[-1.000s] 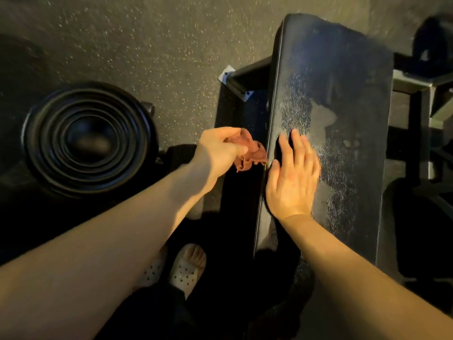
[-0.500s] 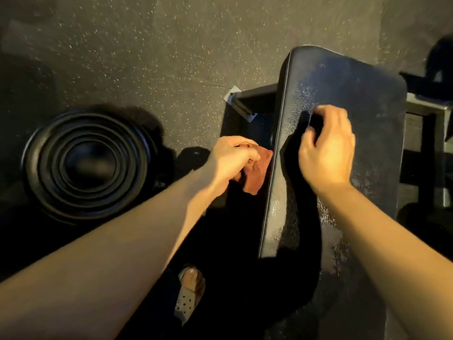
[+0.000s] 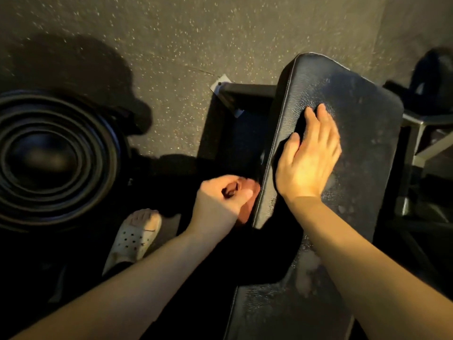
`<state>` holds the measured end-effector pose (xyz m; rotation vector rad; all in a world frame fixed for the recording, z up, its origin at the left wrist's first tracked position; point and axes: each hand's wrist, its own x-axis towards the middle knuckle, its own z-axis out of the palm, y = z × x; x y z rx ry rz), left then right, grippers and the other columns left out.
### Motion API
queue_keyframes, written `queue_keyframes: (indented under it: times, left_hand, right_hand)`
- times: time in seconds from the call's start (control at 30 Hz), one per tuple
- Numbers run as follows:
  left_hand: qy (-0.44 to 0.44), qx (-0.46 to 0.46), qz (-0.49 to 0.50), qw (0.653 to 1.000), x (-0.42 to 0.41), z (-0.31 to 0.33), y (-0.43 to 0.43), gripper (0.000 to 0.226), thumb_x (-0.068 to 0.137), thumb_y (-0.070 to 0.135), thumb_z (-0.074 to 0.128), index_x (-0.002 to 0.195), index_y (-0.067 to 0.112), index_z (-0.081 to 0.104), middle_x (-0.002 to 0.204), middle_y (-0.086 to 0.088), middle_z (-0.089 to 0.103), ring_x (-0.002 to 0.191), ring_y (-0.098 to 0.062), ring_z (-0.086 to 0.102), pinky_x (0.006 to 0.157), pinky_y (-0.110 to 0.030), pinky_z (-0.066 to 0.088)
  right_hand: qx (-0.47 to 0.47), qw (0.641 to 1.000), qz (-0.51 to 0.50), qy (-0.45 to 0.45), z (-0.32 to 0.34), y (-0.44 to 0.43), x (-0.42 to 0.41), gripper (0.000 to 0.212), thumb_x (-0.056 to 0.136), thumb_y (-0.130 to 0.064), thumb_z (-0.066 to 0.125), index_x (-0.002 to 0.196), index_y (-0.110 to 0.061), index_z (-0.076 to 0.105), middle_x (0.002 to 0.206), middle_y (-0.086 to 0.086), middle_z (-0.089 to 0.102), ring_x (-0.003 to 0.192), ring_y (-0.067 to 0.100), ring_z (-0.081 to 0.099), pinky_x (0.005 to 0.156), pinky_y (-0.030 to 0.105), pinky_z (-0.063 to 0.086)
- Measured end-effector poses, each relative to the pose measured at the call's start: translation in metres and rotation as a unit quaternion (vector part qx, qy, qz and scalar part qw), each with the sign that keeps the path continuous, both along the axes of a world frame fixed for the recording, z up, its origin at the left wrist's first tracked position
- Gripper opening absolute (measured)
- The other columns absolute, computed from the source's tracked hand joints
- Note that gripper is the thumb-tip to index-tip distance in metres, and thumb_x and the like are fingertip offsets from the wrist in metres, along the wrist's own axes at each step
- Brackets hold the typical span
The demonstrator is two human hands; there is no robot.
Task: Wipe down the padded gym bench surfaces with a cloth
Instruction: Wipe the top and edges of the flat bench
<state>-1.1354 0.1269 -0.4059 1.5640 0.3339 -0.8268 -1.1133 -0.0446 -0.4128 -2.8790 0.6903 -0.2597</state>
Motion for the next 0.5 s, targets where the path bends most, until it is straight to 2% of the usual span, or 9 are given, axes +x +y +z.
queue_keyframes:
  times: [0.1, 0.2, 0.27, 0.3, 0.37, 0.43, 0.5]
  left_hand:
    - [-0.043, 0.013, 0.037, 0.998, 0.047, -0.019, -0.027, 0.016, 0.086, 0.011, 0.08, 0.096, 0.023, 0.078, 0.087, 0.008, 0.077, 0.081, -0.004, 0.072, 0.08, -0.023, 0.055]
    - [-0.04, -0.015, 0.052, 0.998, 0.05, -0.021, -0.032, 0.023, 0.089, 0.01, 0.078, 0.091, 0.032, 0.073, 0.078, 0.015, 0.073, 0.075, 0.003, 0.068, 0.078, -0.023, 0.055]
    - [-0.006, -0.044, 0.034, 0.998, 0.017, -0.009, -0.012, 0.015, 0.091, 0.01, 0.076, 0.086, 0.025, 0.074, 0.069, 0.012, 0.073, 0.067, 0.005, 0.066, 0.072, -0.017, 0.05]
    - [0.021, -0.041, 0.008, 0.999, -0.002, 0.0, 0.001, 0.012, 0.09, 0.013, 0.077, 0.085, 0.024, 0.076, 0.071, 0.01, 0.074, 0.068, 0.004, 0.067, 0.07, -0.014, 0.048]
    - [0.066, -0.034, -0.028, 0.997, -0.02, 0.013, 0.017, 0.018, 0.088, 0.013, 0.079, 0.082, 0.03, 0.075, 0.074, 0.015, 0.075, 0.072, 0.005, 0.068, 0.067, -0.006, 0.046]
    - [0.037, -0.031, -0.014, 0.999, 0.0, 0.005, 0.007, 0.018, 0.087, 0.008, 0.079, 0.082, 0.025, 0.076, 0.068, 0.009, 0.073, 0.066, 0.002, 0.065, 0.061, -0.006, 0.045]
    - [-0.03, -0.025, 0.016, 0.999, 0.042, -0.004, -0.019, 0.004, 0.088, 0.009, 0.079, 0.088, 0.013, 0.078, 0.069, 0.0, 0.071, 0.062, 0.002, 0.06, 0.059, -0.008, 0.044]
  right_hand:
    - [0.002, 1.0, 0.005, 0.007, 0.0, 0.0, 0.0, 0.052, 0.099, -0.025, 0.04, 0.149, -0.014, 0.045, 0.162, 0.005, 0.035, 0.15, 0.025, 0.028, 0.122, 0.047, 0.021]
    - [0.0, 1.0, 0.002, 0.011, -0.001, 0.0, 0.001, 0.052, 0.098, -0.024, 0.04, 0.149, -0.014, 0.045, 0.162, 0.006, 0.035, 0.151, 0.026, 0.027, 0.121, 0.049, 0.022]
    - [-0.006, 1.0, 0.0, 0.014, 0.0, 0.001, 0.002, 0.052, 0.098, -0.024, 0.04, 0.149, -0.014, 0.045, 0.162, 0.006, 0.034, 0.15, 0.026, 0.028, 0.12, 0.051, 0.023]
    - [-0.009, 1.0, -0.001, 0.016, 0.0, 0.001, 0.001, 0.052, 0.098, -0.023, 0.04, 0.149, -0.014, 0.044, 0.162, 0.006, 0.034, 0.151, 0.027, 0.027, 0.12, 0.052, 0.024]
    - [-0.01, 1.0, 0.0, 0.02, -0.001, 0.002, 0.002, 0.051, 0.098, -0.023, 0.04, 0.149, -0.015, 0.044, 0.163, 0.006, 0.034, 0.151, 0.026, 0.027, 0.12, 0.052, 0.024]
    - [-0.011, 1.0, -0.002, 0.018, 0.0, 0.001, 0.001, 0.052, 0.098, -0.024, 0.039, 0.149, -0.014, 0.044, 0.162, 0.006, 0.034, 0.151, 0.026, 0.027, 0.12, 0.052, 0.024]
    - [-0.015, 1.0, 0.004, 0.017, 0.0, 0.0, 0.001, 0.053, 0.097, -0.025, 0.038, 0.149, -0.014, 0.044, 0.162, 0.007, 0.034, 0.151, 0.027, 0.028, 0.12, 0.051, 0.024]
